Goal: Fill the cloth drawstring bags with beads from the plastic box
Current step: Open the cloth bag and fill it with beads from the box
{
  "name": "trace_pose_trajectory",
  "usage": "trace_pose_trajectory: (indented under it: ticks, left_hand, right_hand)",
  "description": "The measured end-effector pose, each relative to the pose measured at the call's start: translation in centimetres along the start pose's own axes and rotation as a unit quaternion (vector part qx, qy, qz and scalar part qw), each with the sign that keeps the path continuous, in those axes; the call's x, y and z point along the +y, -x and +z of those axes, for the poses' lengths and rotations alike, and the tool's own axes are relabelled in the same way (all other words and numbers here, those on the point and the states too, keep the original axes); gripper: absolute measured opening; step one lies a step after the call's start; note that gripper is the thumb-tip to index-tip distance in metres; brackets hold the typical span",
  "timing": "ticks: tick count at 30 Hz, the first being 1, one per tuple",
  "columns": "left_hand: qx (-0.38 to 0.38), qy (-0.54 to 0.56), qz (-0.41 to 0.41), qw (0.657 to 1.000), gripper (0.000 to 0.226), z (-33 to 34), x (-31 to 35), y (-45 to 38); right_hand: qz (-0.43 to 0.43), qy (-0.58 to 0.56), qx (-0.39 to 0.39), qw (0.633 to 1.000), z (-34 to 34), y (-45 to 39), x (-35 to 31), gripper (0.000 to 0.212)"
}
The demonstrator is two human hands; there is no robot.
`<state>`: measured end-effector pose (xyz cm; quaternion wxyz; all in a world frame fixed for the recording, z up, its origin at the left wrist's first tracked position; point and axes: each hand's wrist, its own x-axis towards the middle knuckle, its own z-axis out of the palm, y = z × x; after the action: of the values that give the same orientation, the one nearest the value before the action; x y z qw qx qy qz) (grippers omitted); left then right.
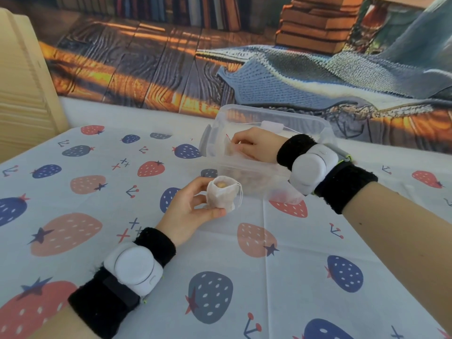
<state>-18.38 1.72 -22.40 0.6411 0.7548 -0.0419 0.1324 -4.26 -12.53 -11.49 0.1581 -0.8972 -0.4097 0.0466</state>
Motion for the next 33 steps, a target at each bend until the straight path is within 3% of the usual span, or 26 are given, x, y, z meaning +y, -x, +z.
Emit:
trace_pose_trajectory:
  ticks: [4, 10, 12, 16, 23, 26, 28, 33]
  left_hand:
    - [0.001, -0.004, 0.0, 1.0, 0.043, 0.0, 0.0, -0.1]
    - [-0.007, -0.007, -0.002, 1.0, 0.043, -0.1, -0.3, 0.0]
    - [-0.007, -0.009, -0.01, 1.0, 0.046, -0.1, -0.4, 0.0]
    - [-0.032, -0.027, -0.023, 0.999, 0.041, 0.2, -0.5, 0.0]
    - [-0.089, -0.052, -0.009, 0.995, 0.04, 0.6, -0.1, 0.6]
    - [-0.099, -0.076, 0.017, 0.992, 0.04, 0.8, 0.2, 0.7]
    - [-0.096, -0.085, 0.026, 0.991, 0.042, 0.8, 0.1, 0.7]
    - [-0.088, -0.094, 0.032, 0.991, 0.048, 1.0, -0.1, 0.9]
  right_hand:
    - [0.039, -0.197, 0.062, 0.978, -1.3, 0.8, 0.2, 0.022]
    - [0.014, -0.34, 0.285, 0.896, -2.4, 3.4, 0.3, 0.017]
    - [0.006, -0.378, 0.301, 0.875, -1.6, 4.8, 0.0, 0.018]
    - [-0.031, -0.405, 0.286, 0.868, 1.6, 9.0, -0.7, 0.018]
    - [0.02, -0.344, 0.309, 0.886, 9.4, 12.5, 0.3, 0.012]
    - [-0.022, -0.26, 0.329, 0.907, 10.7, 13.1, -0.4, 0.011]
    - [-0.038, -0.207, 0.348, 0.914, 11.0, 13.4, -0.8, 0.022]
    - [-0.053, -0.155, 0.347, 0.924, 11.4, 13.5, -0.8, 0.029]
